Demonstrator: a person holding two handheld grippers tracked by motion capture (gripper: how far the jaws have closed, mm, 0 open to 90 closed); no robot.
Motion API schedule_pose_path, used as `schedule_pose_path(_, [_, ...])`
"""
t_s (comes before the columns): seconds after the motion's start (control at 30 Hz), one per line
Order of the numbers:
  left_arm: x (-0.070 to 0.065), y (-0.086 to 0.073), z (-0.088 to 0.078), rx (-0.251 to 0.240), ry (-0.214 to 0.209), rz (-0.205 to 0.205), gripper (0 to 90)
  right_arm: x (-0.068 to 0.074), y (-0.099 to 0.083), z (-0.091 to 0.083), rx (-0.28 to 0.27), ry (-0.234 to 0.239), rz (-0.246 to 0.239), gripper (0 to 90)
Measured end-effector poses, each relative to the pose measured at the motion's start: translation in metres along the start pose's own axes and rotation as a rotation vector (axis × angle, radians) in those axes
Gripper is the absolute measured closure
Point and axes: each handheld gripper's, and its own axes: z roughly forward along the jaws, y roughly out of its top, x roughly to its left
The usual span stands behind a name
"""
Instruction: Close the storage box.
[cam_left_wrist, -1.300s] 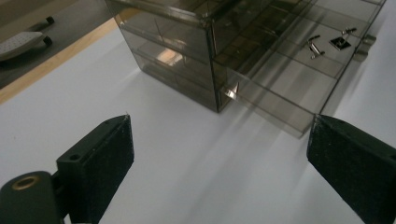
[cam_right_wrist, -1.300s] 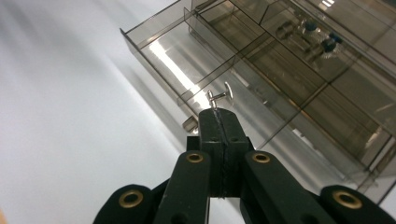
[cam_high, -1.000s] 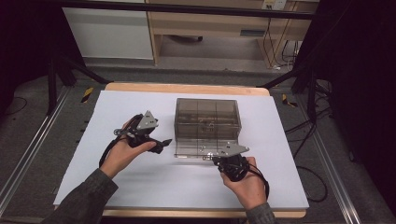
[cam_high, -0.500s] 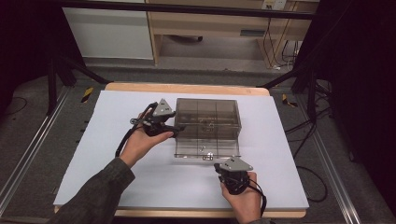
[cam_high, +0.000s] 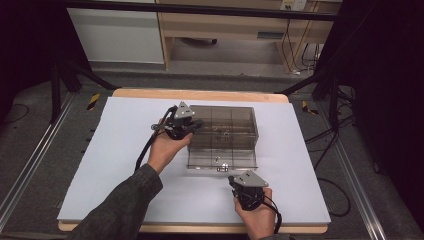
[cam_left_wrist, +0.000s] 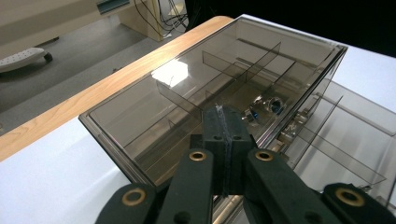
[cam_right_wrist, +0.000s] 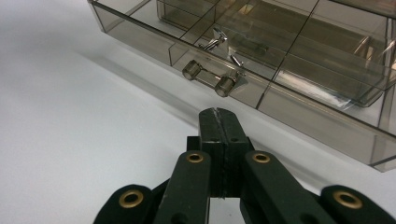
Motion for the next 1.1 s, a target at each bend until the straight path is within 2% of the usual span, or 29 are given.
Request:
schedule_pose_path(0.13, [0.000, -0.001, 0.004, -0.001, 0.008, -0.003, 90.0, -0.001, -0.001, 0.003, 0.001, -0.004, 0.028, 90.0])
schedule_pose_path(0.4, [-0.001, -0.006, 0.009, 0.008, 0.019, 0.003, 90.0, -0.008, -0.002, 0.006, -0.013, -0.051, 0.044, 90.0])
schedule_pose_path(0.77, [0.003, -0.012, 0.018, 0.036, 0.030, -0.014, 90.0, -0.012, -0.001, 0.014, -0.016, -0.073, 0.024, 90.0])
schedule_pose_path(1.1, [0.003, -0.013, 0.019, 0.030, 0.034, -0.028, 90.0, -0.014, 0.000, 0.018, -0.005, -0.083, 0.008, 90.0])
